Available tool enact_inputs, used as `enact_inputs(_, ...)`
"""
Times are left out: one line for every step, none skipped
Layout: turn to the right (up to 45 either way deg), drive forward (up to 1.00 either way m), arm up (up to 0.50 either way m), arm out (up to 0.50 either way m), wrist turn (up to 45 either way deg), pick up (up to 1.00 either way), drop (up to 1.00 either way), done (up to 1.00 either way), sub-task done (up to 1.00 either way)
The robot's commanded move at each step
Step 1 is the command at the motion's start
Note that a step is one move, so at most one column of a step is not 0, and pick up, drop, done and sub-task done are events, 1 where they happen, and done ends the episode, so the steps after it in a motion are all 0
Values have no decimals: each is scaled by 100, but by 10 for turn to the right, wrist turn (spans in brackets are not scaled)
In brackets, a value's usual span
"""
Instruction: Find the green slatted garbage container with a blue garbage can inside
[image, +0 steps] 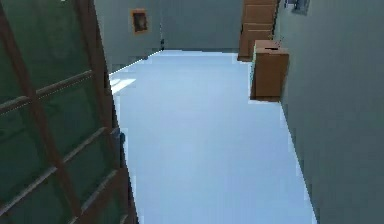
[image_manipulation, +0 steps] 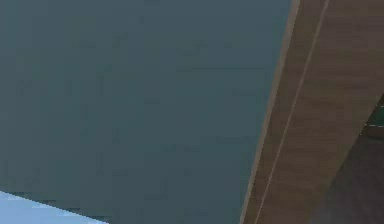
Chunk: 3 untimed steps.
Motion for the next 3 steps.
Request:
enact_inputs(90,0,0,0,0,0,0,0,0)
enact_inputs(0,100,0,0,0,0,0,0,0)
enact_inputs(0,100,0,0,0,0,0,0,0)
